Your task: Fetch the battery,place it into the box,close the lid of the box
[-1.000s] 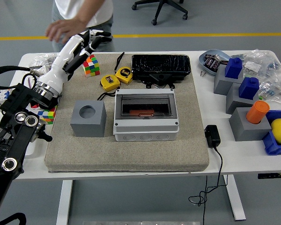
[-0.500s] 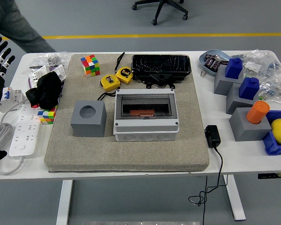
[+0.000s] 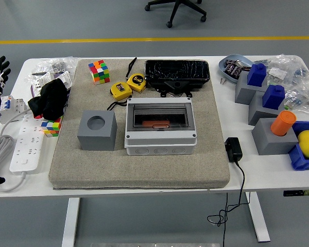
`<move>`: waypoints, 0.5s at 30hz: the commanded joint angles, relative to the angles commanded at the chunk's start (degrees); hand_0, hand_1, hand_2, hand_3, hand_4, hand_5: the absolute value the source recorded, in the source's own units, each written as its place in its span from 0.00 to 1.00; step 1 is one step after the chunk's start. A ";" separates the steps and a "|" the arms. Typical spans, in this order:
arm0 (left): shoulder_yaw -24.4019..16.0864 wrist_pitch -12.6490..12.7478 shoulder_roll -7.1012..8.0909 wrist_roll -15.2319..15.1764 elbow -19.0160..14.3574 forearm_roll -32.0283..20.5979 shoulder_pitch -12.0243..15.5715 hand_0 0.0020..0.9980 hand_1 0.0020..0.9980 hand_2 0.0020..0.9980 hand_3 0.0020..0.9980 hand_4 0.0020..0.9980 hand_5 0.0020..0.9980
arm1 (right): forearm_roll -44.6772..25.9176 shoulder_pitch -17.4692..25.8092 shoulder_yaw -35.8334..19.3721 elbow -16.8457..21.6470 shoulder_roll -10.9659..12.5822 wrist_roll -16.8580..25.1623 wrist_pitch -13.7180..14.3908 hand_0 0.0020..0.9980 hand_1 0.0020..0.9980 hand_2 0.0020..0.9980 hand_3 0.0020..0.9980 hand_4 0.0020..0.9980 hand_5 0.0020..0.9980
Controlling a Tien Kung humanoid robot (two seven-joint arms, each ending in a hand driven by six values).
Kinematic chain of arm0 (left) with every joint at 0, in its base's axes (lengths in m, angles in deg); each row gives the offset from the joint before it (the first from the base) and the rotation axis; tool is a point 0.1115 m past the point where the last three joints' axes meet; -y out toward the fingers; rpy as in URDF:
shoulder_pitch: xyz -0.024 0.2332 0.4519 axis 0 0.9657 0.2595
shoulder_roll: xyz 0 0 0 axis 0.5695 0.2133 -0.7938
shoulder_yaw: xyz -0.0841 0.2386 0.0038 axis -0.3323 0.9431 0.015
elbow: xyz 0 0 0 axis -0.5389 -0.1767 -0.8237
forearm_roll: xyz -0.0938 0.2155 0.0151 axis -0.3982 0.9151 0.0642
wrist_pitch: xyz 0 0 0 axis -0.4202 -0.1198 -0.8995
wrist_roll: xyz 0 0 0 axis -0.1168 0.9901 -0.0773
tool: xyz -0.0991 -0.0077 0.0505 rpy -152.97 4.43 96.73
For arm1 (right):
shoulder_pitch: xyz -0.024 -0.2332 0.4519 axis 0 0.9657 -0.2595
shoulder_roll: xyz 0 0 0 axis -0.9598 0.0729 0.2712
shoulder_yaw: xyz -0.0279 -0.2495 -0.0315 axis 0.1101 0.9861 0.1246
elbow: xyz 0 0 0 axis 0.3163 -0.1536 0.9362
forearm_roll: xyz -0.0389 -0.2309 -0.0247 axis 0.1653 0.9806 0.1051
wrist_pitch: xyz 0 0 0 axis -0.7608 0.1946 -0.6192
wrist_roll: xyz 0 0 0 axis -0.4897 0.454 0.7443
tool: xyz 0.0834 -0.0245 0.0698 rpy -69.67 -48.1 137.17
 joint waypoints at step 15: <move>3.47 -2.02 -0.36 0.63 0.59 -16.17 -0.10 1.00 1.00 0.95 0.94 1.00 1.00 | 0.37 0.67 -0.43 0.00 -0.31 0.46 0.19 0.89 0.84 0.79 0.81 1.00 1.00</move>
